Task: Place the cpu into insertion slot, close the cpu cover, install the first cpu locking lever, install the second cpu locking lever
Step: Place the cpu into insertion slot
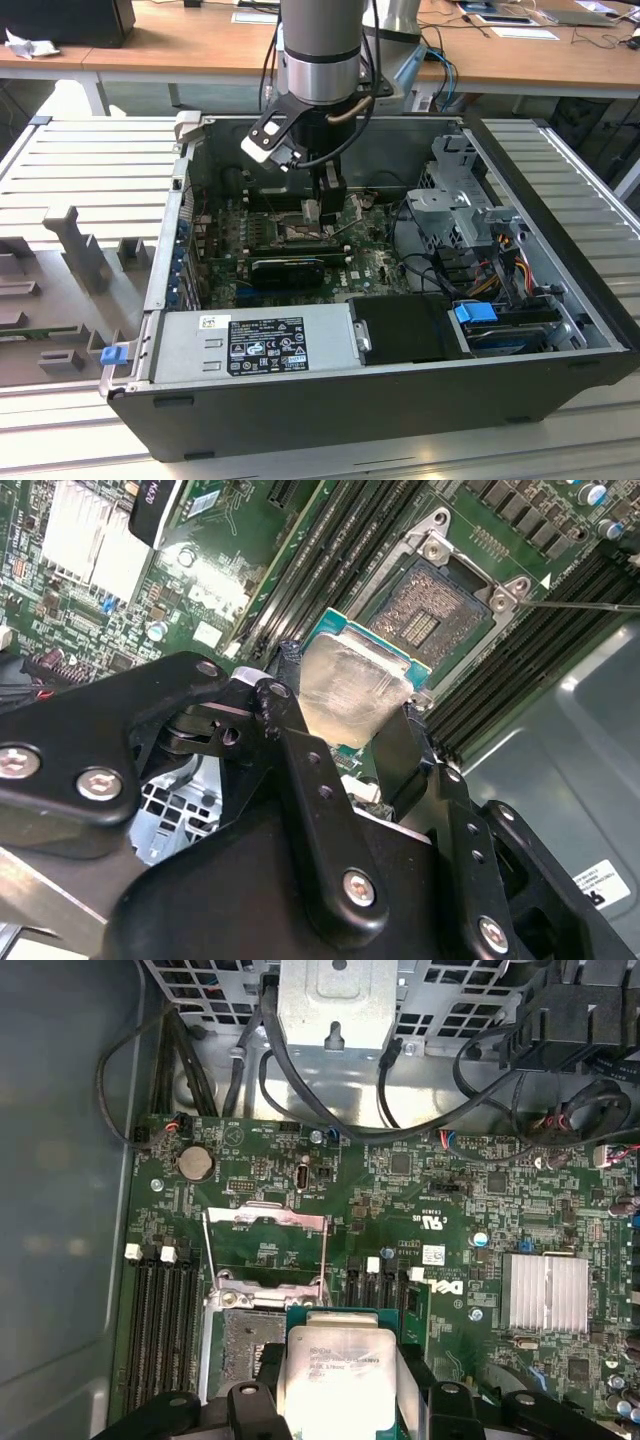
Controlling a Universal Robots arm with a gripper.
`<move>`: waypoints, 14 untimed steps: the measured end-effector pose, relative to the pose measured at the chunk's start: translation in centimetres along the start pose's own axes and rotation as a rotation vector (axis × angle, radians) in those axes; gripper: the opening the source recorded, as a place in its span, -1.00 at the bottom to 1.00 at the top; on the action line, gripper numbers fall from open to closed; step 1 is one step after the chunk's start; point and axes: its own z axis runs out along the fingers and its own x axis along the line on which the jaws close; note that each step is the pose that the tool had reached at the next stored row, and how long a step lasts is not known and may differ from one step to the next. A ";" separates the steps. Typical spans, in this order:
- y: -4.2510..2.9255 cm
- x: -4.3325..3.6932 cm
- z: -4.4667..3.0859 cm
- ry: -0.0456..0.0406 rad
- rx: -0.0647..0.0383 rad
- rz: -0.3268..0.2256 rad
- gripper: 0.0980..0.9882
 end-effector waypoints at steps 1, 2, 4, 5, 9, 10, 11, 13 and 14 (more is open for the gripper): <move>-0.01 0.00 0.10 -0.0001 0.000 0.000 -0.03; -0.01 0.00 0.16 0.0000 0.000 0.000 -0.03; -0.03 0.01 0.28 -0.0001 0.000 0.000 -0.03; -0.04 0.02 0.40 -0.0001 0.000 0.001 -0.03; -0.07 0.06 0.71 -0.0003 0.000 0.001 -0.03; -0.07 0.07 0.78 -0.0002 0.000 0.001 -0.03; -0.08 0.09 0.85 -0.0002 0.000 0.002 -0.03; -0.09 0.12 1.01 -0.0003 0.000 0.002 -0.03; -0.09 0.14 1.06 -0.0004 0.000 0.002 -0.03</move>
